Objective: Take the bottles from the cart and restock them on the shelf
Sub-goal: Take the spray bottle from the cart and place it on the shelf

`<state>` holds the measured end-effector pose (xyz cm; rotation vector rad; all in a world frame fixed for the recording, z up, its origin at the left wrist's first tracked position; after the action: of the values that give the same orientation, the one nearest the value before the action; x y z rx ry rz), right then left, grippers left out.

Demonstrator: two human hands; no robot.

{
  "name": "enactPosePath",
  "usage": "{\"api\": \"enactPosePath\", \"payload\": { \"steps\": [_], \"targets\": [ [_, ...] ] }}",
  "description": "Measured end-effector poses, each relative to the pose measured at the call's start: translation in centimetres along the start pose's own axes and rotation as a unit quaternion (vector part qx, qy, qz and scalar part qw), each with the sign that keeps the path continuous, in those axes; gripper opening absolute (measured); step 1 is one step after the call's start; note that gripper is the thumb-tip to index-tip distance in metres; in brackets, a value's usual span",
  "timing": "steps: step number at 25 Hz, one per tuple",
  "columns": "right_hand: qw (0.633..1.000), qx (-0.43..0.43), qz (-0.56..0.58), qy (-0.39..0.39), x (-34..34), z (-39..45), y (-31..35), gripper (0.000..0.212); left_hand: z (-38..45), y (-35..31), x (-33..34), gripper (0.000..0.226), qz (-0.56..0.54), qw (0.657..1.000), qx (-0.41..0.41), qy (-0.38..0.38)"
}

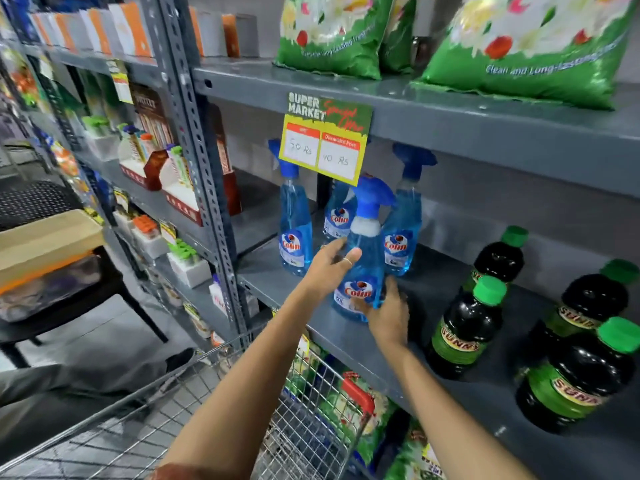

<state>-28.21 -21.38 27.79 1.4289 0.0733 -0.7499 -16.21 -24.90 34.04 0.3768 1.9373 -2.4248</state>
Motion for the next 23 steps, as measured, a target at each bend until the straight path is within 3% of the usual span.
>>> {"api": "enactPosePath", "payload": {
  "steps": [7,9,11,13,18,23],
  "targets": [
    [0.997,0.047,0.025,0.046,1.0,0.3,-2.0,0.043,0.9,0.8,-1.4,0.036,-0.037,0.999,-0.002,-0.006],
    [0.993,0.073,0.07,0.061,1.1,-0.5,-2.9,0.036,0.6,2.4,-2.3,0.021,-0.043,0.995,0.008,-0.094],
    [0.991,0.072,0.088,0.064,1.3,-0.8,-3.4,0.033,0.3,4.4,-3.5,0.012,0.006,0.969,-0.019,-0.244],
    [0.994,0.062,0.061,0.062,1.5,-0.7,-3.6,0.032,0.2,6.5,-4.5,0.023,0.054,0.946,-0.053,-0.316],
    [0.995,0.072,0.049,0.051,1.8,-0.5,-3.9,0.031,2.3,10.3,-5.5,0.076,0.016,0.978,-0.052,-0.201],
    [0.998,0.051,0.012,0.042,2.1,-0.3,-4.5,0.039,3.6,12.4,-6.4,0.089,0.142,0.964,-0.058,-0.217]
  ]
}}
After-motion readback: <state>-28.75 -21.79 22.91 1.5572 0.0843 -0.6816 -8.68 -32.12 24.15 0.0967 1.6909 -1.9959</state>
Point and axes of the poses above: each hand's wrist, its own z-axis towards the middle knuckle, its own x-axis out of the palm, y = z × x, the point moved 1 cm from there along z, towards the middle knuckle, and after that the axes turned 6 degrees about x, right-handed, at the moved point
